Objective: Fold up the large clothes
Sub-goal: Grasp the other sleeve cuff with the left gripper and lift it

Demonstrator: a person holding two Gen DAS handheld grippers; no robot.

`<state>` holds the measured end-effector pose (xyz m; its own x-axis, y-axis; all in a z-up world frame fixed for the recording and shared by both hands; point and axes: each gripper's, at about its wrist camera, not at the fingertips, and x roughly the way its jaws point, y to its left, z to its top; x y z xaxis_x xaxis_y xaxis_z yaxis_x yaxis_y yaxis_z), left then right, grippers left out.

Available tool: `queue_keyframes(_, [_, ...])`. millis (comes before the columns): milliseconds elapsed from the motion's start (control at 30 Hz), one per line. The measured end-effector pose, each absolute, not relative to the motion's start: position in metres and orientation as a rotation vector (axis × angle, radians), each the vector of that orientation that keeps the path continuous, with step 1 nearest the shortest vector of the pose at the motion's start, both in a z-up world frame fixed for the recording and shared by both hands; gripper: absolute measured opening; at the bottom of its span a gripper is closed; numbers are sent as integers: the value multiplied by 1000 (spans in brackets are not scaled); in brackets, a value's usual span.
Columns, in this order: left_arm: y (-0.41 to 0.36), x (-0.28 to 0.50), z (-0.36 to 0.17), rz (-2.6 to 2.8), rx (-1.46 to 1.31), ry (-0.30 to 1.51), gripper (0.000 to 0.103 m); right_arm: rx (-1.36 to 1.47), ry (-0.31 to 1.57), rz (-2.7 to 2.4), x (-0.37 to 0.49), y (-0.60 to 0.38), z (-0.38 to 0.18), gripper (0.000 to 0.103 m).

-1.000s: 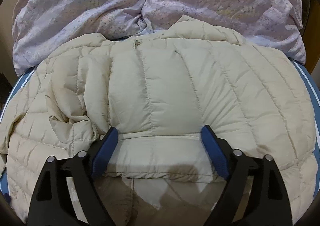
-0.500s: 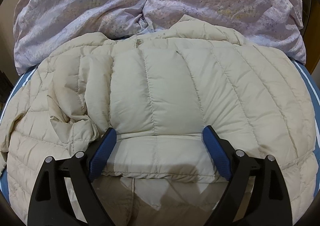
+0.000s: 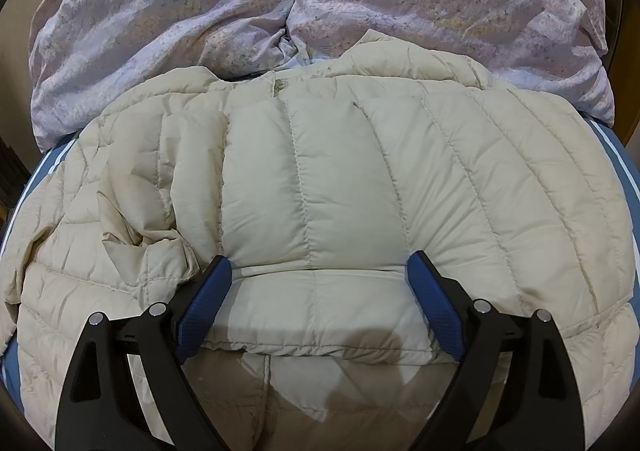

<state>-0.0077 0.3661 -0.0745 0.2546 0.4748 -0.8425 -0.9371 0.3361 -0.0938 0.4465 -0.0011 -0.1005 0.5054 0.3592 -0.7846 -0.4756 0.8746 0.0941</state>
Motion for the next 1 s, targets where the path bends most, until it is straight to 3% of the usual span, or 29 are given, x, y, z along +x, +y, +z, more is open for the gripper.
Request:
queue_keyframes(167, [361,-2,-77,1092,-637,820,62,-145,913,510,445,1,-101,95])
queue_keyframes(467, [359,6,-76,1107,-614,808,36,-148,915,509,446,2,-101,96])
queue_keyframes(633, [359,9,-75,1096,-624,800,16,-147,915,509,446,2,-101,96])
queue_keyframes(1000, [354,20,-69,1106,-589,794,8,-142,916,513,445,2,-101,97])
